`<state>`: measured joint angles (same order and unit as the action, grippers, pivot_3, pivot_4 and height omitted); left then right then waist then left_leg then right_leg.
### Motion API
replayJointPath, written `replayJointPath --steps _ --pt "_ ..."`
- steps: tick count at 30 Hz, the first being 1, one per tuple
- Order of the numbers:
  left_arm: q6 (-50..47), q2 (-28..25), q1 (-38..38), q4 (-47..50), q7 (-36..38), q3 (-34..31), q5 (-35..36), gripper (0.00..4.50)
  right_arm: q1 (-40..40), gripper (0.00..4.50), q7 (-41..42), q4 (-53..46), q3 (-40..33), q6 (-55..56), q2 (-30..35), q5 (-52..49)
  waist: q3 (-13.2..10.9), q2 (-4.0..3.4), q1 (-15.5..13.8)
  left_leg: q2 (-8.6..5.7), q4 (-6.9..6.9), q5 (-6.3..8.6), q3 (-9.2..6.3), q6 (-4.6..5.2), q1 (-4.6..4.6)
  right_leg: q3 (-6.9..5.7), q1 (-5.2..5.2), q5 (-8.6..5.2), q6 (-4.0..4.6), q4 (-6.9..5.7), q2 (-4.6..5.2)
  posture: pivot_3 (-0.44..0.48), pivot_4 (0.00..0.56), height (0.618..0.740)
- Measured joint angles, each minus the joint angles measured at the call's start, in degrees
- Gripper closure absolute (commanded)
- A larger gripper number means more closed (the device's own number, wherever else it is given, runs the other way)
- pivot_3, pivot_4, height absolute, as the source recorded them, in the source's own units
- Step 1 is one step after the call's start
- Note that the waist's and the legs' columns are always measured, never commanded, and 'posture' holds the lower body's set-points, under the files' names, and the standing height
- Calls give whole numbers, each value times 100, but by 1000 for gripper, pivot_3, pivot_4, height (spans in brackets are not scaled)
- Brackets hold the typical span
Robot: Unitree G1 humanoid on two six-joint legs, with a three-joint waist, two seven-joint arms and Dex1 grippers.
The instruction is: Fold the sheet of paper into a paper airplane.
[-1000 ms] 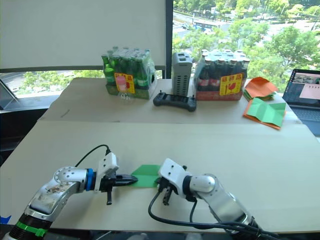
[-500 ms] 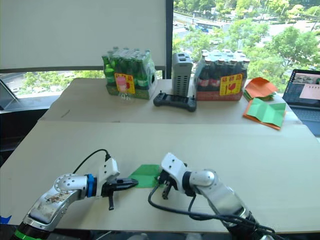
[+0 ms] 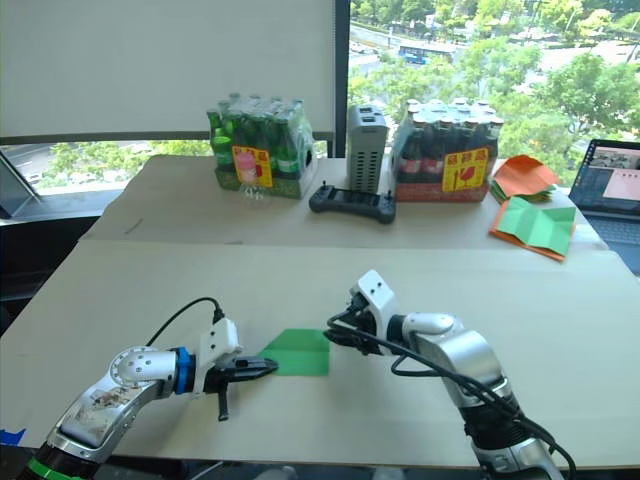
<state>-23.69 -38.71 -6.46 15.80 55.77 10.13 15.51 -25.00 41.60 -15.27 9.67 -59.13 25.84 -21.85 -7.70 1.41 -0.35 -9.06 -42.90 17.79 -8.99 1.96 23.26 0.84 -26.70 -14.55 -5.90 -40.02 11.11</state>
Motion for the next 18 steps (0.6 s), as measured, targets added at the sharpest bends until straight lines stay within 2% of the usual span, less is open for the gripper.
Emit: replayJointPath --steps 9,18 --pt "1 3 -17 3 -31 31 -1 4500 -16 1868 -49 -116 -608 -1387 -27 -1004 0 0 -23 0 1 2 0 3 1 0 1 0 0 4 4 0 150 675" --pt "-16 0 -6 47 -109 56 -1 4500 83 1868 -418 -97 -601 -1514 -394 -1110 0 -1 -27 -1 1 3 0 5 -1 -2 4 0 0 5 6 0 150 675"
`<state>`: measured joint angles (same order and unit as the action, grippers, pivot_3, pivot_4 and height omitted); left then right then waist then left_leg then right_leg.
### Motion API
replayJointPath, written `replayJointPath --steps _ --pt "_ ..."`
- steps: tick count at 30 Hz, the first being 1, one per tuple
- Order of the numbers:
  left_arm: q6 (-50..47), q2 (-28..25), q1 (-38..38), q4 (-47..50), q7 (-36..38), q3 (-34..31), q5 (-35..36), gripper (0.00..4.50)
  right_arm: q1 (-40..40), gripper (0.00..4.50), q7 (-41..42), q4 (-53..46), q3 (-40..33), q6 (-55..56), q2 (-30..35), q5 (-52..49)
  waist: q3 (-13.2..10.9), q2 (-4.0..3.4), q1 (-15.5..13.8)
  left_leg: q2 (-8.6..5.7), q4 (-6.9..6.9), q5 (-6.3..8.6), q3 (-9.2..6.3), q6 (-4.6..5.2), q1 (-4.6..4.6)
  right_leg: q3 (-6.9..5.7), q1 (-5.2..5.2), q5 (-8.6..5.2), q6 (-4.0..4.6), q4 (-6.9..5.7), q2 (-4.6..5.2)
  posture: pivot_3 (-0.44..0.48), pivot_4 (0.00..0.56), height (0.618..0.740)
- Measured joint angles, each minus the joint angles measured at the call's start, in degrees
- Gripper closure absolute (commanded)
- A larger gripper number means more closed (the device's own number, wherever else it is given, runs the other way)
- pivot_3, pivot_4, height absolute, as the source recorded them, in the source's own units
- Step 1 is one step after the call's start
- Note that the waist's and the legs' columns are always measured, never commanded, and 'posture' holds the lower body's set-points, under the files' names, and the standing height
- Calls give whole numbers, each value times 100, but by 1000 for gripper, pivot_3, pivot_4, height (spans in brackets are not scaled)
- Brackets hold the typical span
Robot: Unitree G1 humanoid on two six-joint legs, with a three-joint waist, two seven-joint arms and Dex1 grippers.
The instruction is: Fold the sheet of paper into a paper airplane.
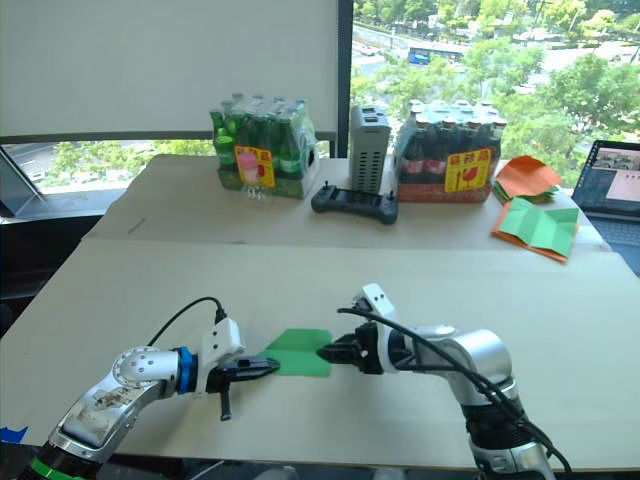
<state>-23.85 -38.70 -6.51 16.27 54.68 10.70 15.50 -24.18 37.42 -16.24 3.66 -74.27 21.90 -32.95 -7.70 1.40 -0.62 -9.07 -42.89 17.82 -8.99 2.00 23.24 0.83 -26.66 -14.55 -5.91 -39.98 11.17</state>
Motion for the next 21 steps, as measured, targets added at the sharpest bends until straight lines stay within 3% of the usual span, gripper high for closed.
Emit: replayJointPath --steps 17,21 --pt "-19 -48 2 46 -14 11 0 4500 -36 1868 -365 350 -211 238 -470 -158 0 -2 12 0 3 0 0 0 -1 1 -3 0 0 0 -2 0 150 675" --pt "-19 -63 -1 52 -10 18 0 4500 -36 3051 -376 354 -221 284 -460 -163 0 -2 15 0 4 0 0 0 -1 1 -3 0 0 0 -2 0 150 675"
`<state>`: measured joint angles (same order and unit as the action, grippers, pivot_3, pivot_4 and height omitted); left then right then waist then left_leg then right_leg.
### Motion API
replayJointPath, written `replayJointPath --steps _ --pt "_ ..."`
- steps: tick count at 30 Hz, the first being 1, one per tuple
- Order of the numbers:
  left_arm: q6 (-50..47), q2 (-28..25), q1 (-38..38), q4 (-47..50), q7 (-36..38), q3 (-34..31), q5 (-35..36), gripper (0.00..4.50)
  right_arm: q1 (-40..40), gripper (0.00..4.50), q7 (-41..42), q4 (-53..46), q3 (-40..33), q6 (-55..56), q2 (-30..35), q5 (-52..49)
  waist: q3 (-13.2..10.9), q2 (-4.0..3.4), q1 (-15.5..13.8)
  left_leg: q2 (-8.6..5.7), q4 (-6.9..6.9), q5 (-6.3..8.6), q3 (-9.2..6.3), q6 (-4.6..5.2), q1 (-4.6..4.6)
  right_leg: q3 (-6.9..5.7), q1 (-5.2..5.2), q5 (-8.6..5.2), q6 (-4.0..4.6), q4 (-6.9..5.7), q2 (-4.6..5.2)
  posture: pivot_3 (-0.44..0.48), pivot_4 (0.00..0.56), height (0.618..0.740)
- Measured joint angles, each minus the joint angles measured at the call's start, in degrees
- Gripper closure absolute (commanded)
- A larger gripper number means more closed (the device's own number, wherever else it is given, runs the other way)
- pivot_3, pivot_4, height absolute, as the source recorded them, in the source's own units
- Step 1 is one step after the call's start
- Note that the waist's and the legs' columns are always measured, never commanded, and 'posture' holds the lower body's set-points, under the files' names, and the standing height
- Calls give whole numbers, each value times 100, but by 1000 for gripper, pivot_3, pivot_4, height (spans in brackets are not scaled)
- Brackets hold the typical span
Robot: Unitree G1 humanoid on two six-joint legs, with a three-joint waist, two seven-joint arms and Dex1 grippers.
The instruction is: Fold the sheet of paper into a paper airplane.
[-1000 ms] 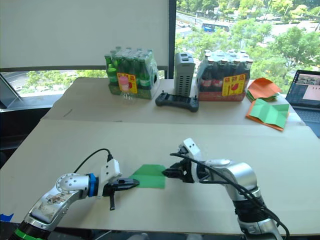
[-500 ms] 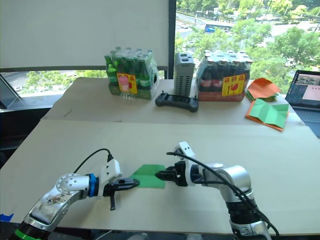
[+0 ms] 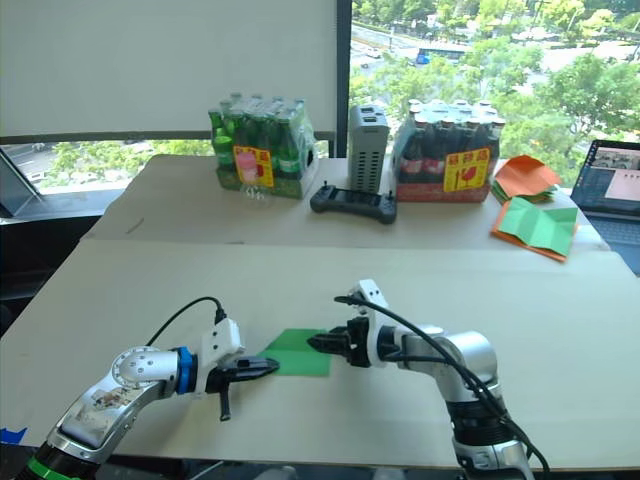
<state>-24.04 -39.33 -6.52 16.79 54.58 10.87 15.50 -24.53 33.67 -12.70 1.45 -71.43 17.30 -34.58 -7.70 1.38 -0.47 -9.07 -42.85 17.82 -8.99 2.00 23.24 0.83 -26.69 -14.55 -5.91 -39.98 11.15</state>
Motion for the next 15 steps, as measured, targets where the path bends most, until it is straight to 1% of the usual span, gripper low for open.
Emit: replayJointPath --steps 4,10,14,15 --pt "1 -5 -6 0 3 7 0 4500 2 4462 -1 3 0 37 16 -7 0 0 -1 0 0 0 0 0 0 0 0 0 0 0 0 0 150 675" --pt "5 -18 -15 0 7 18 0 4500 18 4489 28 -1 22 133 56 -42 0 0 -2 0 0 0 0 0 0 0 0 0 0 0 0 0 150 675" --pt "10 -45 -26 0 17 25 0 4500 159 4489 323 -202 207 592 294 -25 -1 -1 -5 -1 1 1 0 1 2 -1 0 0 0 3 0 0 150 675" --pt "10 -63 -36 0 20 32 0 4500 262 4489 470 -368 325 877 432 19 -1 -1 -6 -1 2 1 0 1 2 -1 -1 0 0 4 0 0 150 675"
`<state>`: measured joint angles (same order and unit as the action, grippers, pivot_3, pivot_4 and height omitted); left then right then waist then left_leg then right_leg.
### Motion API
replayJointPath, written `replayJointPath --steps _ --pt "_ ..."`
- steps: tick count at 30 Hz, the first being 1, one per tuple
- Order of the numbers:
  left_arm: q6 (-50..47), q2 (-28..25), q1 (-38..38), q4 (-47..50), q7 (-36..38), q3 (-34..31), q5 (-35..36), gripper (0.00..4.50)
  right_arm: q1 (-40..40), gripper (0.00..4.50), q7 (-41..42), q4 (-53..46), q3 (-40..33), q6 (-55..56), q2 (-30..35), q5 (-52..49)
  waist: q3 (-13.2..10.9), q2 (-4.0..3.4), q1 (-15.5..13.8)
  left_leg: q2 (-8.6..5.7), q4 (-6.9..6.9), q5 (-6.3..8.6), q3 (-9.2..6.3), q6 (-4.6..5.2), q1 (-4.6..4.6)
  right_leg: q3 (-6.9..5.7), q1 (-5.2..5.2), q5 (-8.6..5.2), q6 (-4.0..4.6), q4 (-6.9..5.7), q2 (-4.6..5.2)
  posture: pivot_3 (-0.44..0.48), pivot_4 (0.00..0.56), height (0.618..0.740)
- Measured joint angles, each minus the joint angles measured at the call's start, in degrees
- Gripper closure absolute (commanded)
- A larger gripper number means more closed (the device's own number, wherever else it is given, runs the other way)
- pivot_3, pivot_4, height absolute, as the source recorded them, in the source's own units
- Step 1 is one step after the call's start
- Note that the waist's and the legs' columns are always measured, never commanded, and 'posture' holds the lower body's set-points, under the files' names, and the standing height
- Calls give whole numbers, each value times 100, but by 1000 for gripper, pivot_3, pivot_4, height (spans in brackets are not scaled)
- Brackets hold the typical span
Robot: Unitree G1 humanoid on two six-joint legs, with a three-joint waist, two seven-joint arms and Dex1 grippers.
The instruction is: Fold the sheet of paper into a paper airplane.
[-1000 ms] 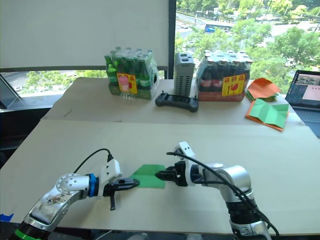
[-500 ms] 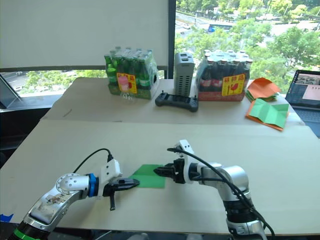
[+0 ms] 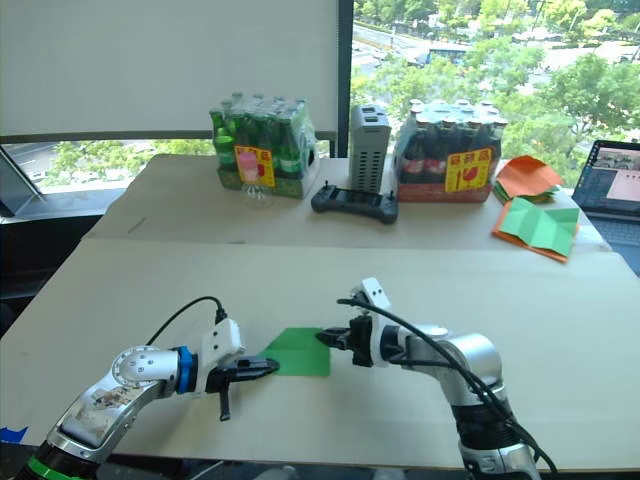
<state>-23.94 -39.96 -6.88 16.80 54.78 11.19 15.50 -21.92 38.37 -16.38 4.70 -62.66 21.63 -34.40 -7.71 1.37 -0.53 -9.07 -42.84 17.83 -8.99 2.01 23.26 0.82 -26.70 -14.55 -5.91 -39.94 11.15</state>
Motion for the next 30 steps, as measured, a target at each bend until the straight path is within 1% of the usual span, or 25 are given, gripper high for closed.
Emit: replayJointPath --steps 3,7,9,11,12,16,24,30 --pt "2 -26 -3 0 14 -1 1 4500 241 4489 276 -305 360 687 314 241 0 0 4 1 3 1 1 1 -2 -1 2 0 0 6 0 0 150 675" --pt "3 -35 -10 -2 39 2 1 4500 602 4489 579 -470 886 1654 686 753 0 0 -1 1 2 1 1 1 -2 -1 3 0 -1 8 0 0 150 675" --pt "3 -53 -13 -4 51 1 1 4500 752 4489 705 -473 1089 2148 764 1031 0 0 4 2 3 1 3 1 -3 -1 2 0 0 8 -1 0 150 675" --pt "4 -63 -16 -5 61 1 1 4500 785 4489 758 -472 1175 2418 786 1173 0 0 7 2 3 0 3 0 -3 -1 2 0 -1 8 -2 0 150 675" --pt "6 -72 -25 -12 81 1 1 4500 827 4489 805 -472 1268 2771 851 1359 0 0 6 3 3 0 3 0 -3 -1 2 0 -1 8 -3 0 150 675" --pt "14 -129 -60 -41 130 1 1 4500 994 4489 977 -464 1310 3541 872 1649 0 0 14 4 3 0 4 0 -4 0 2 0 0 8 -5 0 150 675" --pt "14 -140 -119 -106 225 1 1 4500 1332 4489 1429 -459 1458 4534 1016 1935 0 0 6 4 4 0 3 0 -5 -1 3 0 0 8 -6 0 150 675" --pt "5 -146 -132 -115 247 1 1 4500 1430 4489 1612 -254 1724 5462 1197 2539 0 0 -15 1 3 1 3 0 -4 -1 3 -1 -1 9 -5 0 150 675"
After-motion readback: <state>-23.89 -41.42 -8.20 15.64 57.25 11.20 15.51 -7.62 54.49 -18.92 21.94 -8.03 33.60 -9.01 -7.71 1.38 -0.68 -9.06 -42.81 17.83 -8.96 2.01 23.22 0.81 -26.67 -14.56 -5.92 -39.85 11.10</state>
